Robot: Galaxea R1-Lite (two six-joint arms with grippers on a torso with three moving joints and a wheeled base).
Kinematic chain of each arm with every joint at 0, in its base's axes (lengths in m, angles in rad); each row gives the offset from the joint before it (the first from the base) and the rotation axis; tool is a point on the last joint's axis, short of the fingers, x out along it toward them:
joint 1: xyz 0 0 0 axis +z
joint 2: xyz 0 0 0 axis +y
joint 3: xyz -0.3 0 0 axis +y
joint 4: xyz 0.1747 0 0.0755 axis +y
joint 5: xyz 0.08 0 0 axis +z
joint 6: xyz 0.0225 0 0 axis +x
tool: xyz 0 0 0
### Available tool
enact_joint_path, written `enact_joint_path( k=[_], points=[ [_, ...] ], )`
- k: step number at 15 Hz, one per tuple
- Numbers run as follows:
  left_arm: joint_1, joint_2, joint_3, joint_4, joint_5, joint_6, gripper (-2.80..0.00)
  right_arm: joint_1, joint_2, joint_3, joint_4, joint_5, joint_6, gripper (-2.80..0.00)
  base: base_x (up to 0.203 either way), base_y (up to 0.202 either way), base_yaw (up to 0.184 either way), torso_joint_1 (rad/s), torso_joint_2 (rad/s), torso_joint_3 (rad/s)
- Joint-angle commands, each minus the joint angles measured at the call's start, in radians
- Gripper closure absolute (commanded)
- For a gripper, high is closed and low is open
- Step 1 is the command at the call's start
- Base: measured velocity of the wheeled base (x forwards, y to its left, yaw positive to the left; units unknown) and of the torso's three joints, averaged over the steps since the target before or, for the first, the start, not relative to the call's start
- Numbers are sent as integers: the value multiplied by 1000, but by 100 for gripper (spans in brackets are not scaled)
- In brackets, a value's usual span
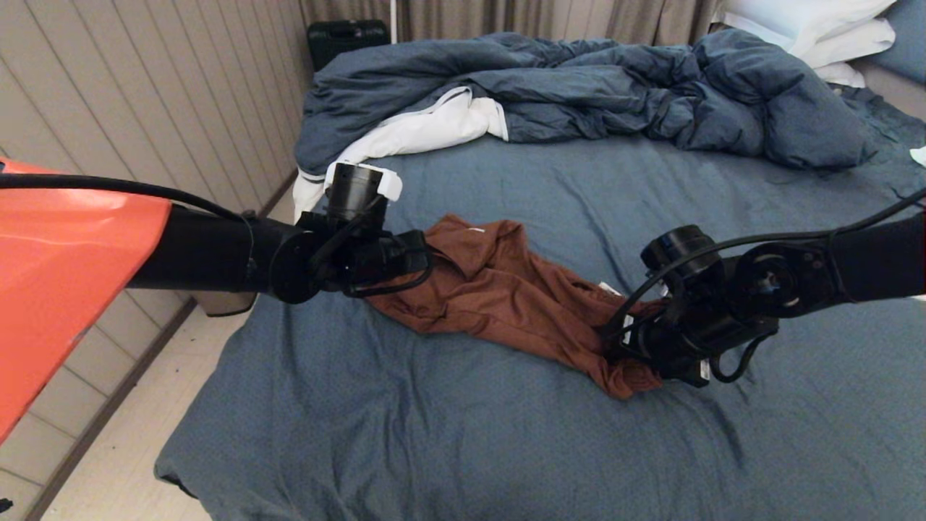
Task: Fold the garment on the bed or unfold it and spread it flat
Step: Fold the brown shorts
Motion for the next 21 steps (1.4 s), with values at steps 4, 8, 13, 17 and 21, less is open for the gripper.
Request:
enact_joint_path(
  k=[4, 8, 13, 17, 21],
  points=[
    [0, 2, 0, -1, 1, -4, 0, 2, 3, -7, 0, -1, 4, 0, 0, 0, 0, 0, 0, 0],
    [-14, 2, 6, -1, 1, -5, 0, -5, -174, 31, 24, -33, -49, 0, 0, 0, 0, 0, 0, 0],
    [-28, 2, 18, -4, 3, -4, 0, -97, -278, 140, 52, -40, -207, 0, 0, 0, 0, 0, 0, 0],
    [-39, 2, 25, -4, 3, -4, 0, -176, -336, 230, 57, -41, -281, 0, 0, 0, 0, 0, 0, 0],
    [-136, 12, 29, -9, 3, -2, 0, -278, -389, 305, 55, -32, -359, 0, 0, 0, 0, 0, 0, 0]
  ],
)
